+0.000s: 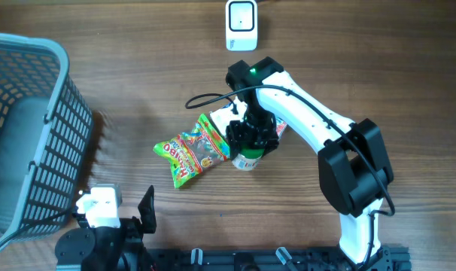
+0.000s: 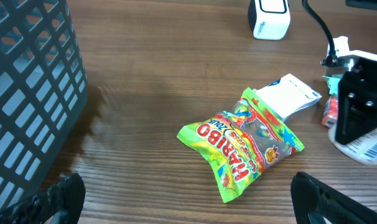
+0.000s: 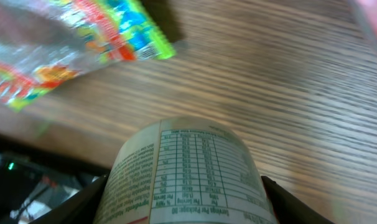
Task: Scan the item barcode
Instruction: 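Lift the bottle and tilt it sideways with the right gripper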
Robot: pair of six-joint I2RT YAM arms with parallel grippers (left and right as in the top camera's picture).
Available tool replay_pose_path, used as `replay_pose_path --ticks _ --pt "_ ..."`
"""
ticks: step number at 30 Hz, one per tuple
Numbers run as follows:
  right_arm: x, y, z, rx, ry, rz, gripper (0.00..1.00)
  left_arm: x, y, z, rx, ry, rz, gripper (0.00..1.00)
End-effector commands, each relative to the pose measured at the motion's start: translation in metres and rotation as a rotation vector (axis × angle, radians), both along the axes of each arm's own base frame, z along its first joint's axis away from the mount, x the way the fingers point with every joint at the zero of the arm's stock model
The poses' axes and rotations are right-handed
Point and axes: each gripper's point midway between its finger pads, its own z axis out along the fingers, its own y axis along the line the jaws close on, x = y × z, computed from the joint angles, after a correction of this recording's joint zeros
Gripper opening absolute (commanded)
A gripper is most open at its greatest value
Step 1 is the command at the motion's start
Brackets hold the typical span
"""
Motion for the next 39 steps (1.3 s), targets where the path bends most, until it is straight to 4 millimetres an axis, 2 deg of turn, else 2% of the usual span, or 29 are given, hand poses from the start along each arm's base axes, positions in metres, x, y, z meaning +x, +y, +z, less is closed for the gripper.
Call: replay_pose_path --ticks 1,5,15,19,22,25,29,31,33,37,39 --pt "-0.019 0.014 0.024 0.161 0.082 0.13 0.6 0.001 -0.003 -0.002 -0.021 0.008 -0.009 1.0" --pt "-0.026 0.012 0.041 0.193 0.105 0.175 0.59 0.001 -0.003 -0.002 -0.021 0.008 -0.008 1.0" --pt "-0.045 0.059 0.109 0.583 0.173 0.102 0.59 0.001 -0.003 -0.002 -0.021 0.008 -0.008 1.0" --pt "-0.045 0.062 0.115 0.624 0.18 0.1 0.6 0.001 -0.003 -0.002 -0.021 0.008 -0.008 1.0" --pt "-0.042 0.069 0.127 0.742 0.174 0.116 0.6 0.001 -0.003 -0.002 -0.021 0.008 -0.008 1.0" --pt "-0.031 0.061 0.127 0.742 0.162 0.078 0.6 0.001 -0.003 -0.002 -0.021 0.008 -0.008 1.0" --pt "-0.019 0.064 0.122 0.754 0.1 0.094 0.6 0.001 -0.003 -0.002 -0.021 0.008 -0.009 1.0" --pt "0.002 0.06 0.099 0.616 0.01 0.058 0.6 0.001 -0.003 -0.002 -0.021 0.008 -0.008 1.0" --pt "0.019 0.055 0.085 0.527 -0.071 0.044 0.61 0.001 -0.003 -0.002 -0.021 0.008 -0.008 1.0" --pt "0.027 0.056 0.091 0.52 -0.111 0.04 0.6 0.001 -0.003 -0.002 -0.021 0.008 -0.008 1.0" --pt "0.022 0.057 0.095 0.531 -0.079 0.028 0.6 0.001 -0.003 -0.002 -0.021 0.008 -0.008 1.0"
